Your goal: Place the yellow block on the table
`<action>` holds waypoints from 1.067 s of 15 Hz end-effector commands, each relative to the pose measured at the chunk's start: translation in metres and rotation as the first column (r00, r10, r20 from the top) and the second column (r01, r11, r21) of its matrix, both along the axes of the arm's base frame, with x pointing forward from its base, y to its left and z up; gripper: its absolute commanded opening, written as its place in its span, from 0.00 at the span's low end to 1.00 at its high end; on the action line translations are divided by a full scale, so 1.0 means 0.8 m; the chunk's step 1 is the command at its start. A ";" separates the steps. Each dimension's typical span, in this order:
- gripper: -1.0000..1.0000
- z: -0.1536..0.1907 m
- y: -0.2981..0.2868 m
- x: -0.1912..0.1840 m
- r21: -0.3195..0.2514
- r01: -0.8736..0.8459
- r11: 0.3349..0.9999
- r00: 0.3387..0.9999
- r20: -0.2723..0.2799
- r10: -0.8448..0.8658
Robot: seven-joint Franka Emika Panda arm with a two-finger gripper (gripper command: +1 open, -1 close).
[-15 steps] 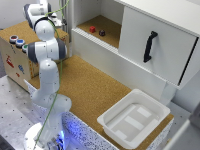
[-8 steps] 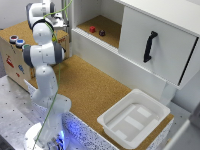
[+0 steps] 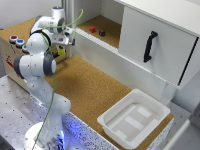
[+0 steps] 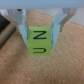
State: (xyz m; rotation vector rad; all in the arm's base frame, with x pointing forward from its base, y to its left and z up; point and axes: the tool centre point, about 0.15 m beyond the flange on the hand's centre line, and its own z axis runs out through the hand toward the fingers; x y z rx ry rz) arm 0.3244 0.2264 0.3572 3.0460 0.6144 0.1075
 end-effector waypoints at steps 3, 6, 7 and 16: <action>0.00 -0.160 -0.007 0.022 0.087 0.282 0.955 0.959 -0.041 -0.280; 0.00 -0.191 -0.010 0.038 0.100 0.359 0.928 0.932 -0.089 -0.351; 0.00 -0.195 -0.014 0.044 0.129 0.391 0.911 0.919 -0.098 -0.381; 0.00 -0.196 -0.013 0.105 0.150 0.370 0.917 0.929 -0.070 -0.363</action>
